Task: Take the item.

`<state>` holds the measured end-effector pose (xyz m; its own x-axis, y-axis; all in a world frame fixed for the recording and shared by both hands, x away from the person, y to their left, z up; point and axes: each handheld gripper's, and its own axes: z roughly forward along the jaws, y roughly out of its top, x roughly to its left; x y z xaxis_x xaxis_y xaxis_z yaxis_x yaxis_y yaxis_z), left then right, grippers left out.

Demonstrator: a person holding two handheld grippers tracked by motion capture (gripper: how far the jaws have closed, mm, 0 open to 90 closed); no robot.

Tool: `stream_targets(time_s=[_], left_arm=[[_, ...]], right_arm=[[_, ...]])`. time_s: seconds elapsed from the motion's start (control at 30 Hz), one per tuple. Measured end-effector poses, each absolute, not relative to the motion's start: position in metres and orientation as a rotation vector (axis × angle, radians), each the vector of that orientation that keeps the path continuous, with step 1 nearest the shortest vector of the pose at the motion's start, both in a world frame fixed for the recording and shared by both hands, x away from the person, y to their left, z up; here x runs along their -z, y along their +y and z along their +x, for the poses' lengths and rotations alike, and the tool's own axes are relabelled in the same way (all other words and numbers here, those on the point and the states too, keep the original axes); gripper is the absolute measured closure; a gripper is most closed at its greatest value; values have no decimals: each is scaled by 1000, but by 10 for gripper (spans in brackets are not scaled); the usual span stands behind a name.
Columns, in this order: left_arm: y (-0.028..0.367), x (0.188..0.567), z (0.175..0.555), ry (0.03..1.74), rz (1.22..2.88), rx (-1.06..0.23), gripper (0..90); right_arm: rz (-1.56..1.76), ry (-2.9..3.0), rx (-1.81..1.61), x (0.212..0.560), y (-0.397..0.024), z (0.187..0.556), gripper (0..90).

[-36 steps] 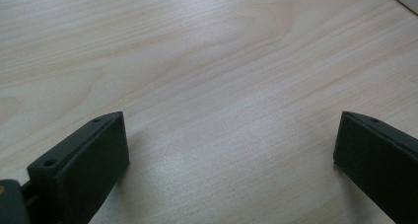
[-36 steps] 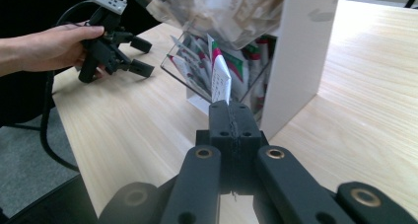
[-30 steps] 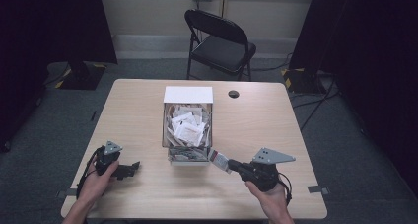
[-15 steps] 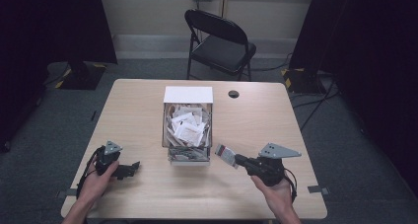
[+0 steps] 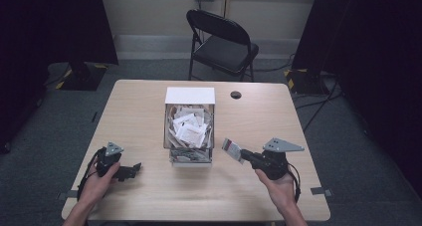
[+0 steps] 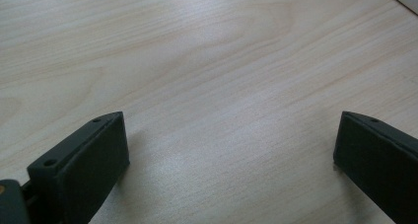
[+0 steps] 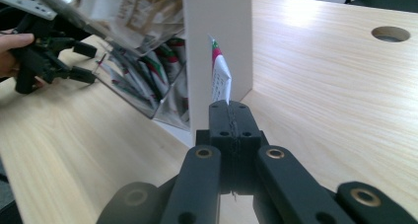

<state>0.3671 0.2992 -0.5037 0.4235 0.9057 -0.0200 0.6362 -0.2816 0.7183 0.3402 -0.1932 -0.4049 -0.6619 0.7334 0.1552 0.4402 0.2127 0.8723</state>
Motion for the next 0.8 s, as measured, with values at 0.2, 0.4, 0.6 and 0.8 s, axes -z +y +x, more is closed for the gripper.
stream_targets(time_s=[0.2, 0.4, 0.6, 0.8], left_arm=[[299, 504, 367, 1299, 2022, -527, 0], [299, 504, 367, 1299, 2022, -527, 0], [299, 504, 367, 1298, 2023, -528, 0], [299, 504, 367, 1298, 2024, -528, 0]], right_arm=[[1121, 2197, -1404, 406, -194, 350, 900], [1142, 2192, -1404, 411, -191, 360, 900], [1169, 2183, -1391, 413, -188, 371, 900], [1197, 2186, -1374, 421, -184, 382, 900]])
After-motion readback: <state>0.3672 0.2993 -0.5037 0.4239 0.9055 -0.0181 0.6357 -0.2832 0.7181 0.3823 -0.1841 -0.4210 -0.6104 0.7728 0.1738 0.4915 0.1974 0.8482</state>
